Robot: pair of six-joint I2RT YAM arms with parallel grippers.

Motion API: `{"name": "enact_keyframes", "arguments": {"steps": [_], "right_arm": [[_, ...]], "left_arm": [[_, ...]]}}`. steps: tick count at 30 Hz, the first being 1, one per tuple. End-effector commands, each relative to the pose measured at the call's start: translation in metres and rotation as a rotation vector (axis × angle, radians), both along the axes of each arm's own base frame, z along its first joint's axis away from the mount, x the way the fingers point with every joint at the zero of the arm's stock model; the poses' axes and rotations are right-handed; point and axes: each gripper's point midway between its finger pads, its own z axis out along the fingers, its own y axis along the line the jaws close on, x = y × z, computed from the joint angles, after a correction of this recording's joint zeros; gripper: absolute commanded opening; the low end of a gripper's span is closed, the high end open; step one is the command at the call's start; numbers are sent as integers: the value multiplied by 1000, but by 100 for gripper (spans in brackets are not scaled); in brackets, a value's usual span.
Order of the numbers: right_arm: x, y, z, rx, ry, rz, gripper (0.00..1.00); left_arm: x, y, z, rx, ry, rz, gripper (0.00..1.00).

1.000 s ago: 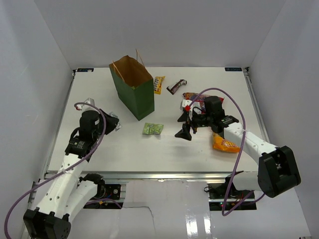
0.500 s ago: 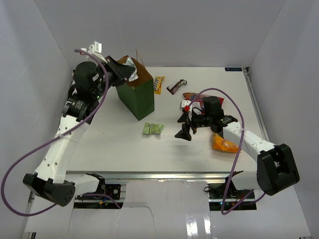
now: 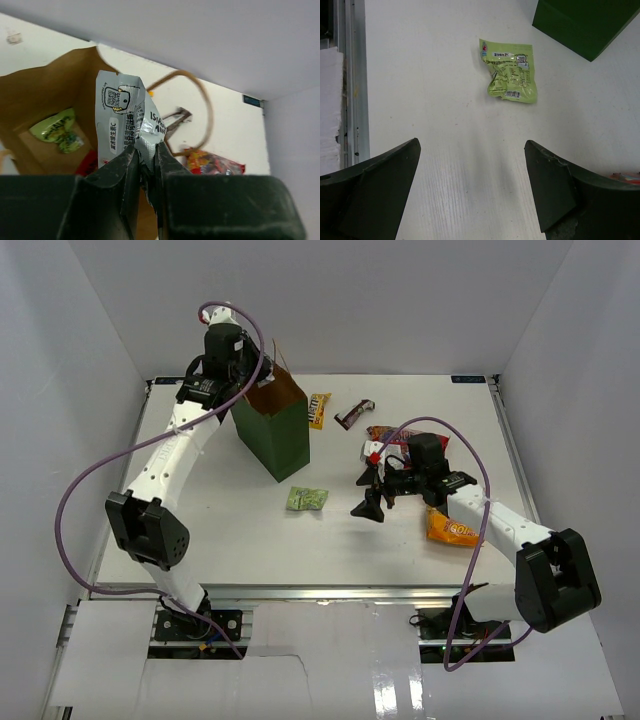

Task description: Place the snacks into the paper bag

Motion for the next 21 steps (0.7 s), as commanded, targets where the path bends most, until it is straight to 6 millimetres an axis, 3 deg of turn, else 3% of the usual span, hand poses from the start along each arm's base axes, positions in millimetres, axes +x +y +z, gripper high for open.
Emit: {"name": "enact_keyframes", "arguments": {"steps": [1, 2, 6, 10, 13, 14, 15, 17, 18, 19, 20, 21], "right_arm": [[11, 4, 21, 27, -80, 16, 90], [11, 5, 19, 23, -79, 20, 90], [19, 8, 21, 21, -86, 30, 90], [23, 18, 19, 16, -50, 67, 90], [20, 34, 2, -74, 19, 144, 90], [21, 46, 5, -97, 16, 166, 90], [26, 46, -15, -163, 47, 136, 90], [22, 60, -25, -207, 22, 151, 90], [31, 63, -28, -228, -28, 122, 90], [33, 68, -29, -235, -45, 108, 90], [33, 76, -33, -247, -52, 92, 90], [41, 79, -33, -259, -46, 27, 90]], "left_arm": [[1, 31, 17, 29, -24, 90, 27], [2, 30, 15, 27, -19, 82, 43], [0, 27, 20, 29, -31, 59, 79], [-6, 19, 41, 26, -77, -6, 86], [-21, 7, 71, -8, -142, -96, 87], [-28, 1, 79, -21, -162, -138, 87], [-35, -1, 85, -26, -179, -163, 87], [-63, -4, 102, -18, -235, -238, 87], [-74, -3, 105, -17, -249, -253, 88], [-99, 4, 125, -21, -307, -258, 88], [-112, 7, 129, -19, -327, -260, 88], [-119, 10, 105, -12, -285, -260, 88]]}}
